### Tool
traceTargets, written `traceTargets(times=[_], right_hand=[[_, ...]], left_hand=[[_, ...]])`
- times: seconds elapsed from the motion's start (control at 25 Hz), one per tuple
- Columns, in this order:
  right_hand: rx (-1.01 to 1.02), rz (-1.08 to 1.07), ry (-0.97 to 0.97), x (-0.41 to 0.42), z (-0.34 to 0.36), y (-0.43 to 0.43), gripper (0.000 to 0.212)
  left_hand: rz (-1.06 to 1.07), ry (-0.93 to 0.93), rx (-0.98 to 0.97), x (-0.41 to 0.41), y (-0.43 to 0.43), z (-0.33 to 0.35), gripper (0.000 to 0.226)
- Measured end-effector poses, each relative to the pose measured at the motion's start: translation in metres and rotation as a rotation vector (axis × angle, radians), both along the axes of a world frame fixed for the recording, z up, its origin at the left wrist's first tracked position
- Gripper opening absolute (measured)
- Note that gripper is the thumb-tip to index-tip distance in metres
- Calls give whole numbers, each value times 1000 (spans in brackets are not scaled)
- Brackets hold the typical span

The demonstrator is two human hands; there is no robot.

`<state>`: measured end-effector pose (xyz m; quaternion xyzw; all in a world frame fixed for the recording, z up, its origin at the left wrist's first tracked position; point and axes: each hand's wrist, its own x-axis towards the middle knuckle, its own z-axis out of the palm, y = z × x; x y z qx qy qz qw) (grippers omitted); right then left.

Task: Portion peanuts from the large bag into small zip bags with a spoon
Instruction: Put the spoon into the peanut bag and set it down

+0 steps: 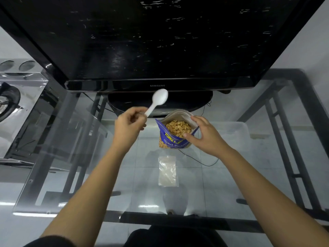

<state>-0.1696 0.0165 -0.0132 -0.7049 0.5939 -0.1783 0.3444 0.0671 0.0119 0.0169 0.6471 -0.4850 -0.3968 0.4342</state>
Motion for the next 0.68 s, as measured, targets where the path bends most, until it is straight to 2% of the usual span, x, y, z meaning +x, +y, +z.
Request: traceTargets(times=[0.12, 0.2, 0.36, 0.44, 0.56, 0.68], right_hand=[[-2, -12, -16, 1, -2, 1, 71], [1, -11, -19, 1, -2, 1, 71], [9, -9, -22, 0, 0, 1, 71], [15, -9, -25, 1, 1, 2, 71], [17, -14, -34, 1, 0, 2, 71], [19, -18, -40, 2, 0, 2, 70]], left_hand=[[-137, -69, -16, -6, -12, 22, 19], [-116, -134, -8, -14, -17, 25, 17], [-61, -60, -71, -32, -22, 23, 11], [-51, -176, -120, -38, -25, 19, 16], [-158, -407, -127, -47, -29, 6, 26], [-264, -440, -25, -55, -31, -8, 28]])
